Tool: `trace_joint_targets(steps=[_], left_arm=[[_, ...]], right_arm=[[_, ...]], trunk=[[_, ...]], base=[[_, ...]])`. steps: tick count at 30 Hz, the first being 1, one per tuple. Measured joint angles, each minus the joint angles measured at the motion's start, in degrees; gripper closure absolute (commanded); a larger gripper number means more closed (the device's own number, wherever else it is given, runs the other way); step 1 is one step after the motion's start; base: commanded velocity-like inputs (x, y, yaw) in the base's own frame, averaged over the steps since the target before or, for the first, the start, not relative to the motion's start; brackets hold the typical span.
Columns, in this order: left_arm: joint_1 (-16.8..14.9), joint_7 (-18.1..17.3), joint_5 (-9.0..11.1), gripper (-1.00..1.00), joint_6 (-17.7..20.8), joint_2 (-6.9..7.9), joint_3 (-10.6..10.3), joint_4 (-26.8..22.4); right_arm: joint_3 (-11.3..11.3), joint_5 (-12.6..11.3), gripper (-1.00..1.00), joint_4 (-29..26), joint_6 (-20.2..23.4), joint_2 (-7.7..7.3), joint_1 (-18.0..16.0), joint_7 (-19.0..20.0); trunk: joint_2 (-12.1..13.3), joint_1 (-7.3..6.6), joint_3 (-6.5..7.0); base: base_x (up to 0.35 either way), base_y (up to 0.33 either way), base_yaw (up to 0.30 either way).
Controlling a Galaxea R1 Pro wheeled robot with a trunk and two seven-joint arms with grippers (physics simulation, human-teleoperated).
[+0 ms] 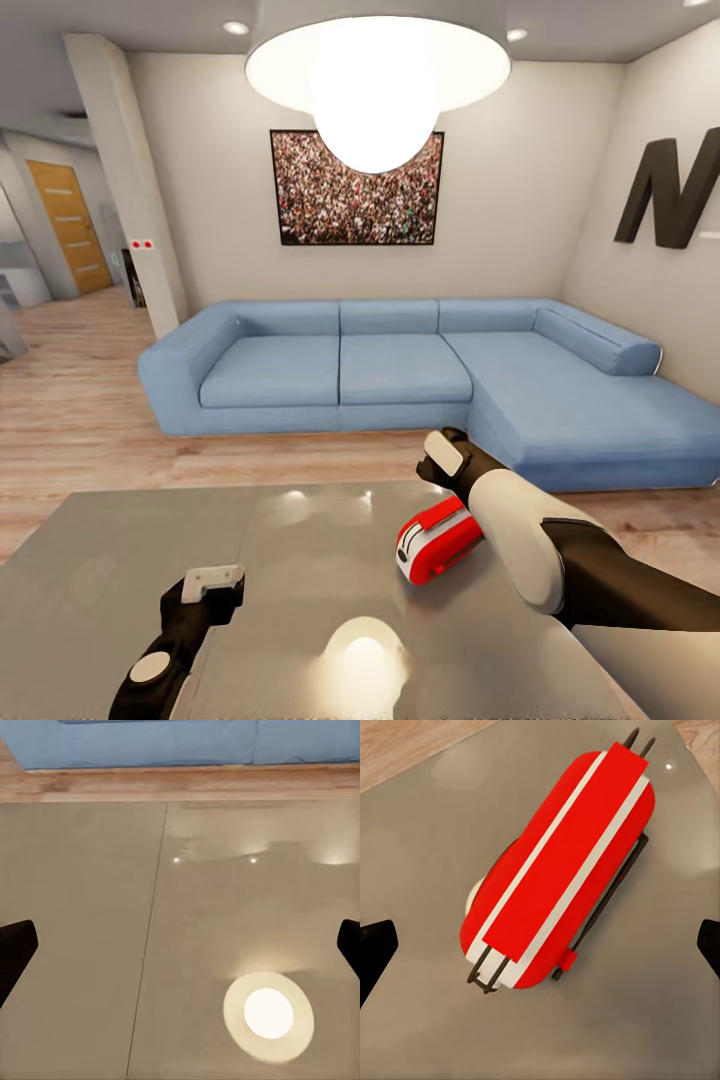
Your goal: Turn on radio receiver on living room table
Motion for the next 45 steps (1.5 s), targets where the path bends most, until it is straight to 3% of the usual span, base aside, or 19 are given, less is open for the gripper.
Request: trace_joint_targets(steps=[30,35,39,41,45], left_arm=[[0.0,0.05,-0.09,-1.0,0.26,-0.36,0.01,-4.56],[0.0,0.08,-0.09,-1.0,0.26,-0.35,0.01,-4.52],[0.0,0.09,-0.09,-1.0,0.25,-0.3,0.01,-4.47],[0.0,0.09,-0.09,-1.0,0.26,-0.29,0.01,-4.4],[-0.01,0.09,-0.15,-1.0,0.26,-0.29,0.01,-4.39]], right_arm=[[0.0,0.15,-1.0,0.0,-0.02,0.0,0.0,0.0],[0.14,0.34,-1.0,0.0,-0.14,0.0,0.0,3.64],[3.53,1.77,-1.0,0.0,-1.39,0.0,0.0,7.91],[6.87,2.15,-1.0,0.06,-6.08,0.0,0.0,9.01],[7.69,2.19,-1.0,0.19,-7.95,0.0,0.0,9.25]], trunk=[[0.0,0.0,-2.77],[0.0,0.0,-3.23],[0.0,0.0,-3.6],[0.0,0.0,-3.79],[0.0,0.0,-4.16]], base=[[0.0,0.0,0.0],[0.0,0.0,0.0],[0.0,0.0,0.0],[0.0,0.0,0.0],[0.0,0.0,0.0]])
